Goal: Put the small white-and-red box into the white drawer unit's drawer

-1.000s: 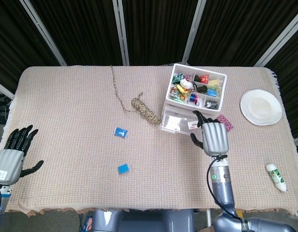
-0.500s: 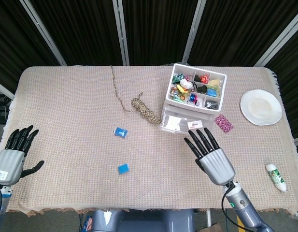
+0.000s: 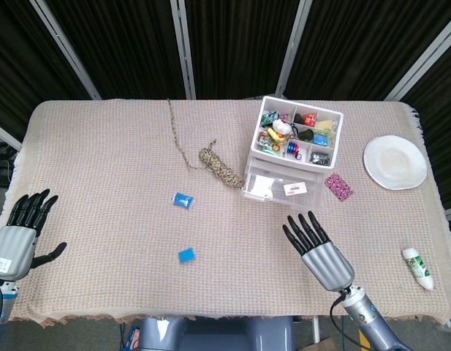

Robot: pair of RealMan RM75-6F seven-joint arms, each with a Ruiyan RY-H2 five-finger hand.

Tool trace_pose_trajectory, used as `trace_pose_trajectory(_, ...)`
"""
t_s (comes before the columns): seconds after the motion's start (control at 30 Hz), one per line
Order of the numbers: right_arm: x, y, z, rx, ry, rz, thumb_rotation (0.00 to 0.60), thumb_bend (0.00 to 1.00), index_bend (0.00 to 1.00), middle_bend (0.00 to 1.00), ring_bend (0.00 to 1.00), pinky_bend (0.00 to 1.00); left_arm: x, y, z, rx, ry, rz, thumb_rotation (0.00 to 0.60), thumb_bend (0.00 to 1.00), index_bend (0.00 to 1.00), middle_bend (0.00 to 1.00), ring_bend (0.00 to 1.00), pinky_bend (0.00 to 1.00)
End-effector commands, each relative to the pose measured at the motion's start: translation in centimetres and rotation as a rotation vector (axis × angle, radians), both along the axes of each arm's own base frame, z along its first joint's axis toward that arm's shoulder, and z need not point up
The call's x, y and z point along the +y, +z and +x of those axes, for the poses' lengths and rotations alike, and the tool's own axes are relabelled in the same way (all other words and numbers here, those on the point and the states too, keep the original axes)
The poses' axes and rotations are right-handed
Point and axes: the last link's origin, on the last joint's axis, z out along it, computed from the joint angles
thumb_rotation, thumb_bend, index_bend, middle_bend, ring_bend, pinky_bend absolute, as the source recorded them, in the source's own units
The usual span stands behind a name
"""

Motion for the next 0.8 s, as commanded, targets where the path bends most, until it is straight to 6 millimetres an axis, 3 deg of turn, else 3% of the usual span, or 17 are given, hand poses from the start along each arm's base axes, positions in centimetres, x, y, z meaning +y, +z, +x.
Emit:
trace_pose_trajectory(0.03,-0.3,-0.7,0.1,0.040,0.028,-0.018,0.600,0.16,0.04,0.00,0.00,0.00,0.0,0.0,0.0,0.000,-0.001,0.000,0.600,0.24,0.04,0.00,0.00,0.00)
trace_pose_trajectory(0.8,-4.4,-3.8,0.2,0.184,-0.042,-0.117,0.600,0.16,0.04,0.00,0.00,0.00,0.1,0.1,0.0,-0.015,0.007,-0.001,0.600,0.24,0.04,0.00,0.00,0.00)
